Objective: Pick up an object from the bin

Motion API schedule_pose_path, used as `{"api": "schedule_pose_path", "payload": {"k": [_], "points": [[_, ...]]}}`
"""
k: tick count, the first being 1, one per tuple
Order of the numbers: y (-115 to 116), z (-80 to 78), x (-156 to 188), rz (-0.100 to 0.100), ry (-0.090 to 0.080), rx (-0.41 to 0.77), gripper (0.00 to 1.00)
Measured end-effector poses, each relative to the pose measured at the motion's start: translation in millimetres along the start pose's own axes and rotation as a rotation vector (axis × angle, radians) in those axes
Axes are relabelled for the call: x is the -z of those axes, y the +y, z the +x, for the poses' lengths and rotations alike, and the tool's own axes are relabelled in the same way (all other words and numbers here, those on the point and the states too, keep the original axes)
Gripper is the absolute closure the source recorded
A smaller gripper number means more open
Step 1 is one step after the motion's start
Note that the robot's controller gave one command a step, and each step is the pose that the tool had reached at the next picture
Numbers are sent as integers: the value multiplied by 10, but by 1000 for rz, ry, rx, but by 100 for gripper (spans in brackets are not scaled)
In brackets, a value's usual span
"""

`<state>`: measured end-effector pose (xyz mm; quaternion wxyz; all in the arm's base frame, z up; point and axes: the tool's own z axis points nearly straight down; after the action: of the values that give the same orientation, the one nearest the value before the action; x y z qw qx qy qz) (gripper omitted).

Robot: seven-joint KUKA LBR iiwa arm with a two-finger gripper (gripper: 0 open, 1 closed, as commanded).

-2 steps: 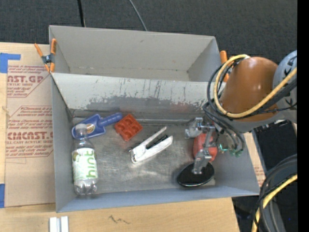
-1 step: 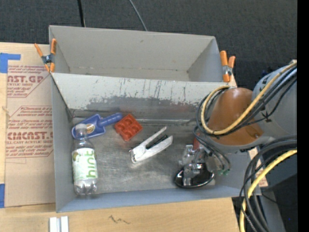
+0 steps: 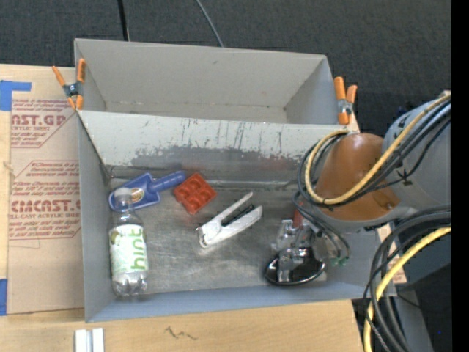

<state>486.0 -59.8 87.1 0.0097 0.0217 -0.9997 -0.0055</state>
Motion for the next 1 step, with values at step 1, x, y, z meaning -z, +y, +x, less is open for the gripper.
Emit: {"api": "schedule_pose_path", "payload": {"k": [1], "points": [[-39,6,214,8,-19,-4,100]]}}
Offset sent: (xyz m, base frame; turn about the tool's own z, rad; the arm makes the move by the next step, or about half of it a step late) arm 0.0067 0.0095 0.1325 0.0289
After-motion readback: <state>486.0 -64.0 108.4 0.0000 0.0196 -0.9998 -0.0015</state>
